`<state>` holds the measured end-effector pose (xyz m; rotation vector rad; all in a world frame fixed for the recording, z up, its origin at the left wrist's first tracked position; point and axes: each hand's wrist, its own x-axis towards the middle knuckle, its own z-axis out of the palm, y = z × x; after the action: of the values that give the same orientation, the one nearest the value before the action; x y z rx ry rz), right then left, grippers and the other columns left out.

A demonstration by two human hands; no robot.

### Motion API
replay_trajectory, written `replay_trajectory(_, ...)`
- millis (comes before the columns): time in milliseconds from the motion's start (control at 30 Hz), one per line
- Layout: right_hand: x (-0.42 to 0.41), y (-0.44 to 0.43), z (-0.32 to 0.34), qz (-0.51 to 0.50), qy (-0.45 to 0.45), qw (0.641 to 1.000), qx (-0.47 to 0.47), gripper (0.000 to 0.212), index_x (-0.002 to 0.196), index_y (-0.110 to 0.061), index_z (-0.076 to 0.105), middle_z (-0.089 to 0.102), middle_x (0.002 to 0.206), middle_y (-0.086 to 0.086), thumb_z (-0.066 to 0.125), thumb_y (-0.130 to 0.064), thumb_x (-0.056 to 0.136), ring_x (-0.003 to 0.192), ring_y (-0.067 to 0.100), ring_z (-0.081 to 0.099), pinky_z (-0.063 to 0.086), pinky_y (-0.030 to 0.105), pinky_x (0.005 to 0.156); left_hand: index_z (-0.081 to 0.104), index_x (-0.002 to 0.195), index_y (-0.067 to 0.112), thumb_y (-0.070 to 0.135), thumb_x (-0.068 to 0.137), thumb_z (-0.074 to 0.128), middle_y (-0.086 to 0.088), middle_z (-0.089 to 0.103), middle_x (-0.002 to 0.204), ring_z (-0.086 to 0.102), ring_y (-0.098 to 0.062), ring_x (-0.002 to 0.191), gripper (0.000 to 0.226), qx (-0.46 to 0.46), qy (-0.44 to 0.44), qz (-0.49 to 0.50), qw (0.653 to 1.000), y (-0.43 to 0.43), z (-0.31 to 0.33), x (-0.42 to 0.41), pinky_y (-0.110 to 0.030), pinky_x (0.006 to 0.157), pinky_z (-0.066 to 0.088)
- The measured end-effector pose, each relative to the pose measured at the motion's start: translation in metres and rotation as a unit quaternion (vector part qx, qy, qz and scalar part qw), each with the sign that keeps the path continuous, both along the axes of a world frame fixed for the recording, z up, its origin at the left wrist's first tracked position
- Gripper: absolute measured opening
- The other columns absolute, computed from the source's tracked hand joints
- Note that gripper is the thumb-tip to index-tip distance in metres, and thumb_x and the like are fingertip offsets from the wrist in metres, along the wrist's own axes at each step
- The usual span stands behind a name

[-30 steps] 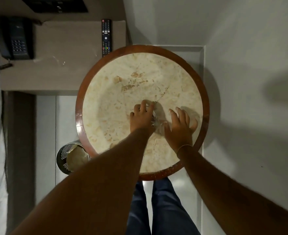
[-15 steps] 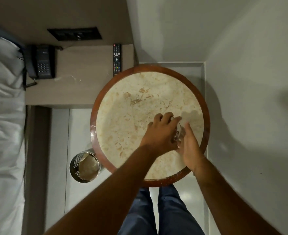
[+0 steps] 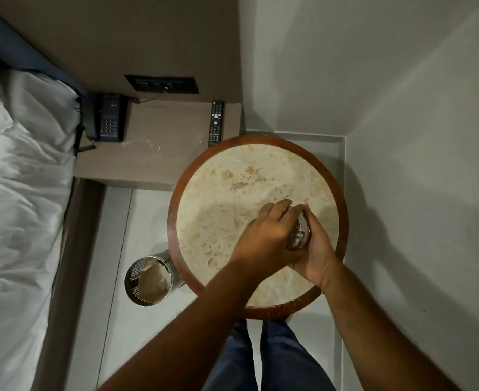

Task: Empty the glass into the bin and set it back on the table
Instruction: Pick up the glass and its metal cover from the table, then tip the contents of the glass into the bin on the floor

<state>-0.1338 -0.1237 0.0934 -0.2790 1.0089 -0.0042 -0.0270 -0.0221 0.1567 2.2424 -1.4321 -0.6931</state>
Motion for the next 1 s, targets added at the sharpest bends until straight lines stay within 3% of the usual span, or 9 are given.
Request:
replay_trajectory(200, 0.001, 0.015, -0.013, 0.047, -0.023, 0.998, 0.036, 0.072, 0.142, -0.015, 0.073, 0.073, 0.144, 0.018, 0.068, -0.069, 0.095, 0.125, 0.033, 0.075, 0.066, 0.045, 0.093, 0.038, 0.163, 0.023, 0.048, 0.082, 0.086, -0.006, 0.041, 0.167, 0.038, -0.028, 0.154, 0.097, -0.004, 0.053, 0.103, 0.993, 0.039, -0.011, 0.002, -0.05, 0.117, 0.049)
replay_trajectory(333, 0.013, 0.028, -0.015, 0.07, -0.048, 0.995, 0.053, 0.07, 0.144, -0.012, 0.071, 0.071, 0.145, 0.024, 0.061, -0.063, 0.097, 0.119, 0.038, 0.077, 0.065, 0.05, 0.093, 0.039, 0.159, 0.034, 0.057, 0.079, 0.084, 0.006, 0.044, 0.161, 0.046, -0.017, 0.146, 0.095, -0.027, 0.132, 0.241, 0.961, 0.082, -0.02, 0.013, -0.043, 0.116, 0.051)
replay_trajectory(467, 0.033, 0.039, -0.015, 0.109, -0.053, 0.992, 0.042, 0.083, 0.152, -0.011, 0.063, 0.068, 0.147, 0.025, 0.069, -0.062, 0.087, 0.112, 0.042, 0.077, 0.067, 0.049, 0.083, 0.042, 0.154, 0.039, 0.06, 0.079, 0.084, 0.026, 0.046, 0.143, 0.049, 0.008, 0.134, 0.089, -0.082, 0.158, 0.351, 0.919, 0.142, -0.034, 0.023, -0.013, 0.107, 0.048)
replay_trajectory(500, 0.042, 0.045, -0.018, 0.127, -0.06, 0.989, 0.047, 0.084, 0.154, -0.009, 0.06, 0.064, 0.15, 0.027, 0.07, -0.061, 0.088, 0.111, 0.043, 0.075, 0.066, 0.048, 0.079, 0.043, 0.153, 0.039, 0.057, 0.078, 0.087, 0.024, 0.049, 0.144, 0.051, 0.007, 0.134, 0.088, -0.088, 0.164, 0.379, 0.906, 0.162, -0.041, 0.023, -0.013, 0.106, 0.05)
replay_trajectory(633, 0.074, 0.062, -0.03, 0.216, -0.072, 0.973, 0.038, 0.079, 0.159, -0.012, 0.054, 0.064, 0.139, 0.027, 0.055, -0.063, 0.099, 0.103, 0.041, 0.073, 0.059, 0.041, 0.071, 0.049, 0.152, 0.026, 0.048, 0.078, 0.089, 0.007, 0.057, 0.144, 0.059, -0.012, 0.133, 0.087, -0.088, 0.178, 0.447, 0.873, 0.224, -0.072, 0.011, -0.044, 0.105, 0.06)
replay_trajectory(733, 0.103, 0.09, -0.041, 0.28, -0.087, 0.955, 0.031, 0.073, 0.148, -0.018, 0.068, 0.066, 0.136, 0.022, 0.057, -0.065, 0.093, 0.101, 0.037, 0.076, 0.054, 0.041, 0.073, 0.048, 0.148, 0.038, 0.057, 0.079, 0.085, 0.014, 0.054, 0.144, 0.054, 0.004, 0.128, 0.08, -0.06, 0.17, 0.478, 0.859, 0.264, -0.095, -0.008, -0.032, 0.106, 0.055)
replay_trajectory(800, 0.122, 0.118, -0.052, 0.318, -0.087, 0.944, 0.032, 0.072, 0.149, -0.019, 0.067, 0.067, 0.135, 0.022, 0.052, -0.065, 0.096, 0.102, 0.037, 0.076, 0.055, 0.041, 0.073, 0.045, 0.145, 0.046, 0.058, 0.079, 0.085, 0.017, 0.053, 0.146, 0.05, 0.011, 0.131, 0.078, -0.044, 0.192, 0.518, 0.832, 0.289, -0.11, -0.023, -0.026, 0.107, 0.05)
replay_trajectory(900, 0.141, 0.152, -0.061, 0.335, -0.081, 0.938, 0.033, 0.075, 0.149, -0.017, 0.066, 0.07, 0.132, 0.022, 0.049, -0.066, 0.096, 0.104, 0.038, 0.075, 0.059, 0.039, 0.072, 0.051, 0.151, 0.027, 0.047, 0.08, 0.09, 0.004, 0.058, 0.148, 0.056, -0.011, 0.136, 0.083, -0.038, 0.208, 0.552, 0.807, 0.305, -0.132, -0.045, -0.039, 0.113, 0.051)
replay_trajectory(1000, 0.157, 0.199, -0.071, 0.368, -0.082, 0.926, 0.028, 0.075, 0.144, -0.014, 0.069, 0.069, 0.132, 0.021, 0.058, -0.064, 0.09, 0.103, 0.036, 0.073, 0.058, 0.039, 0.074, 0.051, 0.151, 0.029, 0.047, 0.08, 0.09, 0.006, 0.057, 0.147, 0.057, -0.008, 0.133, 0.083, -0.05, 0.236, 0.583, 0.776, 0.321, -0.145, -0.064, -0.024, 0.112, 0.048)
